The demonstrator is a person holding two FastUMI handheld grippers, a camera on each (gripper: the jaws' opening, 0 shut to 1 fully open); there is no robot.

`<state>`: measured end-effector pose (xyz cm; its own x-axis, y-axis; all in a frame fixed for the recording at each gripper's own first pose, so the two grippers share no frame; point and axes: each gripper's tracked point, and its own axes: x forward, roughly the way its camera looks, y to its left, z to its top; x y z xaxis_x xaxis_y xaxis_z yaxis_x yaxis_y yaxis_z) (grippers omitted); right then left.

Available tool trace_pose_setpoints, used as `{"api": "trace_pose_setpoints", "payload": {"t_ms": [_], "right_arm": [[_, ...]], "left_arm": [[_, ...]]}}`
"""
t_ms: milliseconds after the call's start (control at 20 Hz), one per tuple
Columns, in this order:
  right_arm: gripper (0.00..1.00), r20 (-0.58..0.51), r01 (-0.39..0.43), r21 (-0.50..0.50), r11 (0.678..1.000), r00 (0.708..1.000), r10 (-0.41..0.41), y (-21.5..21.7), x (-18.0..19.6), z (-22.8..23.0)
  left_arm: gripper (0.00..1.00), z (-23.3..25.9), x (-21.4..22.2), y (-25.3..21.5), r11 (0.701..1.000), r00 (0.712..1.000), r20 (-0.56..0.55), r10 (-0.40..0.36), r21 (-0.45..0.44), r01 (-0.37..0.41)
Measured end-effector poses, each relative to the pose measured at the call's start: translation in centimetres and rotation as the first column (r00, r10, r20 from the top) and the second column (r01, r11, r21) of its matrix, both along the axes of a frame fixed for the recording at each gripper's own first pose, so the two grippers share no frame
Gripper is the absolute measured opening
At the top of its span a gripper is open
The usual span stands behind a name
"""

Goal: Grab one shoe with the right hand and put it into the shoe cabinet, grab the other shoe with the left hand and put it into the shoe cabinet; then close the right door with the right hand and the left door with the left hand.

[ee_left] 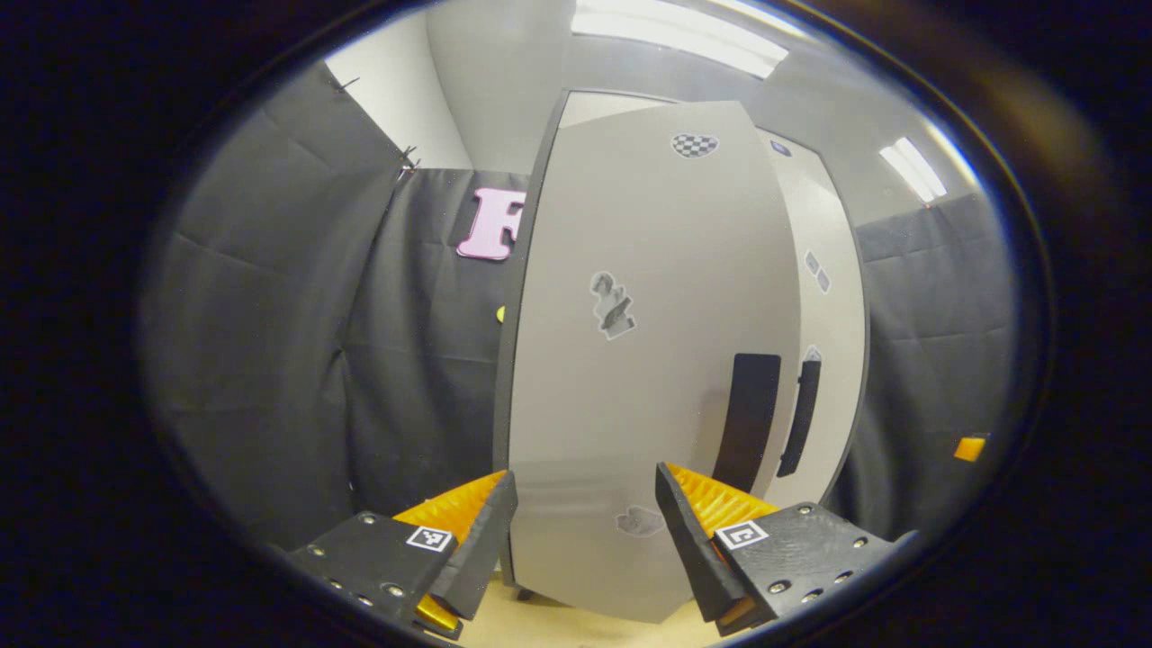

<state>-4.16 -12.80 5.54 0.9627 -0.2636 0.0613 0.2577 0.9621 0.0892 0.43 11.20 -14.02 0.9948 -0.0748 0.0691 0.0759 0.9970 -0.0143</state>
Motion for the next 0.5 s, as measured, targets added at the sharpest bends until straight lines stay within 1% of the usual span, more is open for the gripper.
{"api": "trace_pose_setpoints", "payload": {"t_ms": [50, 150, 200, 250, 300, 350, 400, 450, 500], "right_arm": [[0.98, 0.006, -0.005, -0.005, 1.000, 1.000, 0.005, 0.5, 0.2, 0.4], [0.98, 0.022, -0.013, -0.020, 1.000, 1.000, 0.014, 1.5, 0.6, 1.3], [0.98, 0.028, -0.017, -0.021, 1.000, 0.999, 0.018, 2.1, 0.7, 1.7], [0.98, 0.043, -0.032, -0.018, 0.999, 0.999, 0.033, 2.8, 0.9, 2.1], [0.98, 0.064, -0.053, -0.012, 0.999, 0.997, 0.053, 3.7, 1.3, 2.8], [0.98, 0.076, -0.064, -0.006, 0.998, 0.995, 0.065, 4.4, 1.7, 3.1], [0.98, 0.079, -0.069, -0.005, 0.998, 0.994, 0.069, 4.9, 2.1, 3.2], [0.98, 0.082, -0.075, -0.008, 0.997, 0.994, 0.075, 5.5, 2.2, 3.3], [0.98, 0.083, -0.083, -0.016, 0.996, 0.993, 0.084, 6.2, 2.4, 3.4]], "left_arm": [[0.89, 0.0, -0.4, 0.4, 1.000, 1.000, -0.002, 0.005, 0.005, -0.005], [0.89, 0.1, -1.4, 1.0, 1.000, 1.000, -0.006, 0.012, 0.019, -0.012], [0.82, 0.1, -1.9, 1.3, 0.999, 1.000, -0.007, 0.022, 0.023, -0.022], [0.82, -0.2, -2.5, 1.6, 0.999, 0.999, -0.010, 0.031, 0.019, -0.031], [0.89, -0.5, -3.0, 1.7, 0.999, 0.999, -0.016, 0.033, 0.012, -0.033], [0.82, -0.9, -3.3, 2.0, 0.999, 0.999, -0.030, 0.037, 0.006, -0.037], [0.96, -1.4, -3.7, 2.1, 0.999, 0.998, -0.044, 0.040, 0.005, -0.040], [0.96, -1.7, -4.0, 2.3, 0.999, 0.998, -0.048, 0.048, 0.008, -0.048], [0.89, -1.8, -4.2, 2.6, 0.998, 0.997, -0.048, 0.055, 0.016, -0.054]]}}
